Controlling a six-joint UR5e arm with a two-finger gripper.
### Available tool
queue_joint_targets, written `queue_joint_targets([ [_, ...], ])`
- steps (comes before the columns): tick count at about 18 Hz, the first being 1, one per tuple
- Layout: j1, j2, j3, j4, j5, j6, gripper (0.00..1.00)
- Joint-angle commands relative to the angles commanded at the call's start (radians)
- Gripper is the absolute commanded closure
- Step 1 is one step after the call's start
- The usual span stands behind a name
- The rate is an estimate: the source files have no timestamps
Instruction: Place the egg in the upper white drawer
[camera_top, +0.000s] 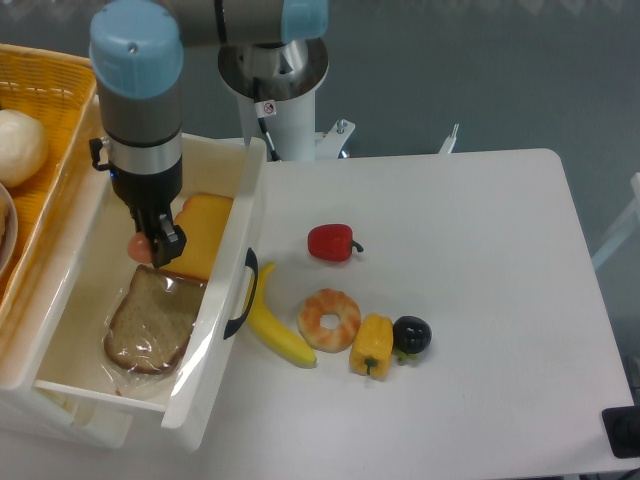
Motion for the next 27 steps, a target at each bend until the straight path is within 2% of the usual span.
queue_joint_targets([
  [27, -0.002, -0.04, -0.018, 0.003, 0.005, 0.0, 0.66],
])
